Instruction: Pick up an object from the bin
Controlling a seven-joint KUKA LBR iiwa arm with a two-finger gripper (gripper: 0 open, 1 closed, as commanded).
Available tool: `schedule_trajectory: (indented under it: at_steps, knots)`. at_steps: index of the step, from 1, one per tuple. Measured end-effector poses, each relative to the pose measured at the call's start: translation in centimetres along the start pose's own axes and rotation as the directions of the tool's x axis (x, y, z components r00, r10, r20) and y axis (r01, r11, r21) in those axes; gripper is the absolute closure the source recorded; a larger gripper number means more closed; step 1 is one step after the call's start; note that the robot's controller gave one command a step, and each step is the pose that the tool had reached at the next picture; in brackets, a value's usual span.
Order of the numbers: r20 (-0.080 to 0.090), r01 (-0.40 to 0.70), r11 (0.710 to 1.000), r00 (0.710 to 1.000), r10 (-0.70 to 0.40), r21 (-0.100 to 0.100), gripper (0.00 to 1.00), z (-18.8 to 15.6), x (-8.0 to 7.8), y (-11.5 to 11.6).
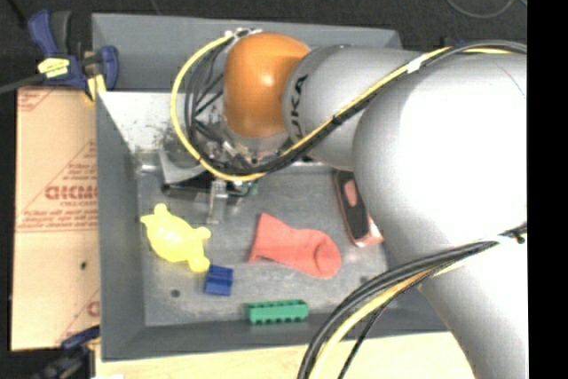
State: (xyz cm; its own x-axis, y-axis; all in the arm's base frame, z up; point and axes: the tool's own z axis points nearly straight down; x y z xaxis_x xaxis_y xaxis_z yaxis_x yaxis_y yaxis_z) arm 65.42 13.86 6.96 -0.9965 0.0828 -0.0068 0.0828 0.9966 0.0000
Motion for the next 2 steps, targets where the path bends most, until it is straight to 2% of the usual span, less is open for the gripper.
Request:
schedule_trajectory:
  at_steps: [1, 2]
  knots:
    - [0.014, -0.058, 0.998, 0.998, 0.059, -0.009, 1.00, -0.43, 0.09, -0.12]
    - [0.014, -0.059, 0.998, 0.998, 0.059, -0.009, 1.00, -0.43, 0.09, -0.12]
